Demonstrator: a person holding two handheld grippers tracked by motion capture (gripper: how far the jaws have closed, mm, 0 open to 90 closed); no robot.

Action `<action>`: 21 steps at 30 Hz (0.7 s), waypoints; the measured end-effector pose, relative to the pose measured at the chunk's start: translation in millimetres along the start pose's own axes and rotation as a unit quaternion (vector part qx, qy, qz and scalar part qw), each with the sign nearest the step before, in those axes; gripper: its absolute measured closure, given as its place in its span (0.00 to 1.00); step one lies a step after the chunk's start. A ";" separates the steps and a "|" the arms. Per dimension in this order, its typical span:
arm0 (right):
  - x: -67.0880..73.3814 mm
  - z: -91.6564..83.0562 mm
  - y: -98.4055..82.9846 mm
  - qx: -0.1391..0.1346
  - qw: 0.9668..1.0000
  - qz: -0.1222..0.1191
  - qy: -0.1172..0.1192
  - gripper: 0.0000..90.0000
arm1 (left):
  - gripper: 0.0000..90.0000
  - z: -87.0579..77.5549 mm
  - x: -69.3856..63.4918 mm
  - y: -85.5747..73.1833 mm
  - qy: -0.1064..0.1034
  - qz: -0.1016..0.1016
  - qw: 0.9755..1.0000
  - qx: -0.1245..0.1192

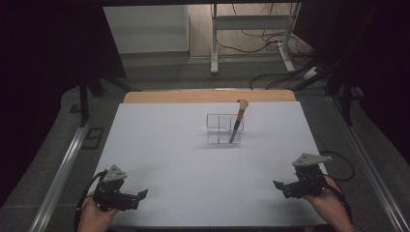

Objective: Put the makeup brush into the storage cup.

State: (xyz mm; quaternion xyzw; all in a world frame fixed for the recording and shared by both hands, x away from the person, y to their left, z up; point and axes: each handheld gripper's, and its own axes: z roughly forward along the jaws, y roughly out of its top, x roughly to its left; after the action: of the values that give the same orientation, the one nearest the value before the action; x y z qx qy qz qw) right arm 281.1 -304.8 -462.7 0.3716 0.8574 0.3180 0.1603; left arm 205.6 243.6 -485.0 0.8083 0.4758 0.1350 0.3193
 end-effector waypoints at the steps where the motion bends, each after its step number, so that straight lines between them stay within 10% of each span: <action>1: -0.2 -0.9 -1.2 0.001 1.000 0.001 -0.001 0.00 | 0.00 0.0 0.1 0.0 0.001 0.000 1.000 0.000; 21: -7.0 -16.4 -23.2 0.012 1.000 0.017 -0.020 0.00 | 0.00 0.1 -0.2 -0.5 0.005 0.006 1.000 -0.002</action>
State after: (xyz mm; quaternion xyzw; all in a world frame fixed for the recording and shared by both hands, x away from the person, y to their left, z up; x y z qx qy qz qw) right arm 264.9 -329.1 -465.6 0.3945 0.8513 0.3029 0.1673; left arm 205.2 243.6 -485.4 0.8100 0.4720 0.1417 0.3177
